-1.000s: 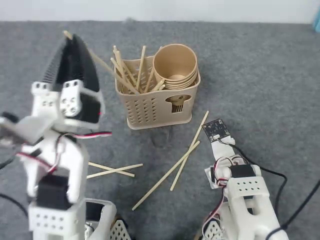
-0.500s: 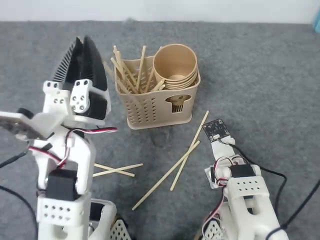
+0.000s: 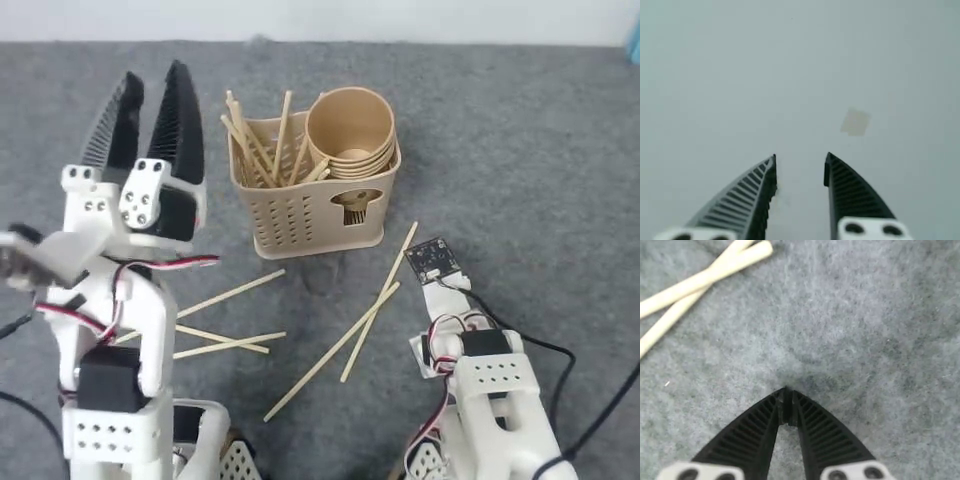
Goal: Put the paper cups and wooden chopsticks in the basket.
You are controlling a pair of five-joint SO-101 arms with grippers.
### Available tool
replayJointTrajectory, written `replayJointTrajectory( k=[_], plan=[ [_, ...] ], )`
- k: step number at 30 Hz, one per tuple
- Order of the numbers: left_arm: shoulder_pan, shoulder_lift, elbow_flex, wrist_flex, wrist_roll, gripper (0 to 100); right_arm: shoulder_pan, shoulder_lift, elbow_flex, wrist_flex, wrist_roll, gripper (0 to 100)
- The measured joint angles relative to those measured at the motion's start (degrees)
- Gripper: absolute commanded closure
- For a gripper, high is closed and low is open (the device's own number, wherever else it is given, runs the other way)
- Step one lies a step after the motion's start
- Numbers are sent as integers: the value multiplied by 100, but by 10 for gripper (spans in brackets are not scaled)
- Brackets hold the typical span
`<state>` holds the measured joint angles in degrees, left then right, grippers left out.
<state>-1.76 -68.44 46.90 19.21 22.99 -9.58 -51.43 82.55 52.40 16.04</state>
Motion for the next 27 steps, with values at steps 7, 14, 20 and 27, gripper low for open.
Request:
replayJointTrajectory(
  k=[7, 14, 20, 27],
  plan=[
    [-1002, 0, 132, 2954, 431, 845, 0, 0, 0, 0, 0, 991],
    [-1248, 9, 985, 4651, 422, 844, 0, 0, 0, 0, 0, 991],
    [-1178, 290, 1213, 5662, -563, 847, 0, 0, 0, 0, 0, 991],
    [-976, 2084, 1213, 5890, -2760, 845, 0, 0, 0, 0, 0, 991]
  ],
)
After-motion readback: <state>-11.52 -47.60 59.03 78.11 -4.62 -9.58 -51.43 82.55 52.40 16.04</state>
